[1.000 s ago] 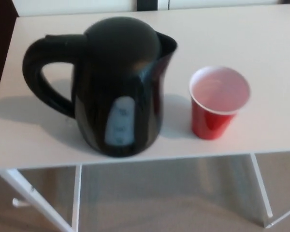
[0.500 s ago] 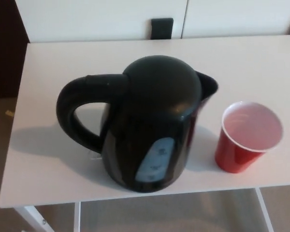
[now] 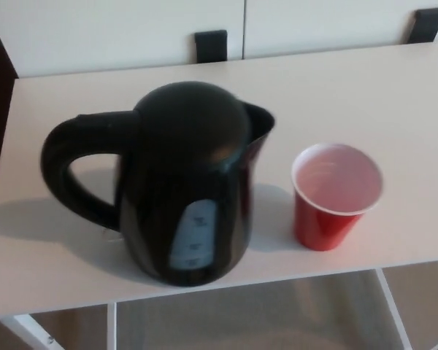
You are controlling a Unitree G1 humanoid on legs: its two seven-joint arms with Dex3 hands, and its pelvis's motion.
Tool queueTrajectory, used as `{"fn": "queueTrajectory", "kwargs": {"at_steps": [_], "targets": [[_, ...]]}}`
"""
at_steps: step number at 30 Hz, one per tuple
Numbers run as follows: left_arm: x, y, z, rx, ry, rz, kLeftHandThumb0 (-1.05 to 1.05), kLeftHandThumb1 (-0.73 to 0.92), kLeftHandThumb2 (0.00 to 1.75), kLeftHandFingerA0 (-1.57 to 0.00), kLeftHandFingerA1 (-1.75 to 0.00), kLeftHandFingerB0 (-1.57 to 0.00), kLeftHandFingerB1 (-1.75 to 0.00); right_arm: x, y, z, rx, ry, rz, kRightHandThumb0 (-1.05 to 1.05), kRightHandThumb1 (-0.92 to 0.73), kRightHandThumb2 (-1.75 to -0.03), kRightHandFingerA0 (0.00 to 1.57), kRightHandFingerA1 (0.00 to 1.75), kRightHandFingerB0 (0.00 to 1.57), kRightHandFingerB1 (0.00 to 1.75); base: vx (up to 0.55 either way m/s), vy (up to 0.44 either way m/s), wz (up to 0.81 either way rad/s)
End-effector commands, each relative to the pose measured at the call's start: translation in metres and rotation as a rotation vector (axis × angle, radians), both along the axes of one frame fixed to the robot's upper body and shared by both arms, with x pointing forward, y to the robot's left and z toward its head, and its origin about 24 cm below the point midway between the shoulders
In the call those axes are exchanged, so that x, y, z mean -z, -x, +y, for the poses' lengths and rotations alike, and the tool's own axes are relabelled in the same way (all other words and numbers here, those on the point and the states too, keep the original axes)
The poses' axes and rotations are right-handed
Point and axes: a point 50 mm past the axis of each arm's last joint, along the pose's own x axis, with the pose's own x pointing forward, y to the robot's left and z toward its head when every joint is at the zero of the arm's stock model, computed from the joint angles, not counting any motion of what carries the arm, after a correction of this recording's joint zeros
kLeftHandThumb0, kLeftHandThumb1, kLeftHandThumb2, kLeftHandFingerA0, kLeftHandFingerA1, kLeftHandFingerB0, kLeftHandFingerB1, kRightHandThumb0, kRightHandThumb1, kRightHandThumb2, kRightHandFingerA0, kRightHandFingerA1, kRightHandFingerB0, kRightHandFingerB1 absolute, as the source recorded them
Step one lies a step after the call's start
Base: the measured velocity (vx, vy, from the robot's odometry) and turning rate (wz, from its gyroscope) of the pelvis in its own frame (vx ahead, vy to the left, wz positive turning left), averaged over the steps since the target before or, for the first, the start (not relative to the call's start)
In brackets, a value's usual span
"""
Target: The robot walk towards a table in front and uses its left hand to pick up the pot from the base and pour water to the cup on the right hand side
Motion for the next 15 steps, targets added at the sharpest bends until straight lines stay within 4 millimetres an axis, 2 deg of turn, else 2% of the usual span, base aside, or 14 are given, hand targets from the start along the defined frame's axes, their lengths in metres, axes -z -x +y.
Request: {"fn": "queueTrajectory", "kwargs": {"at_steps": [1,5,13,15], "targets": [[-0.002,-0.002,0.004,-0.006,0.001,0.012,-0.12,0.59,0.57,-0.47,-0.36,-0.31,-0.33,-0.003,-0.003,-0.003,0.006,0.007,-0.035,-0.60,-0.53,-0.80,0.19,0.46,0.06,0.37,-0.10,0.286,0.31],[-0.002,-0.004,0.004,-0.011,0.006,0.001,-0.13,0.61,0.58,-0.47,-0.36,-0.31,-0.33,-0.004,-0.003,-0.004,0.001,0.017,-0.041,-0.62,-0.54,-0.81,0.20,0.46,0.06,0.38,-0.06,0.200,0.00],[-0.004,-0.008,0.002,-0.015,0.003,-0.002,-0.13,0.61,0.58,-0.47,-0.36,-0.31,-0.33,-0.005,-0.002,-0.003,0.012,-0.002,-0.055,-0.61,-0.54,-0.78,0.19,0.45,0.07,0.36,0.00,-0.032,0.06],[-0.006,-0.013,0.002,-0.012,0.003,-0.018,-0.15,0.62,0.58,-0.41,-0.34,-0.30,-0.32,-0.006,-0.007,-0.002,0.001,0.010,-0.060,-0.62,-0.54,-0.79,0.18,0.45,0.07,0.36,-0.01,-0.105,0.06]]}}
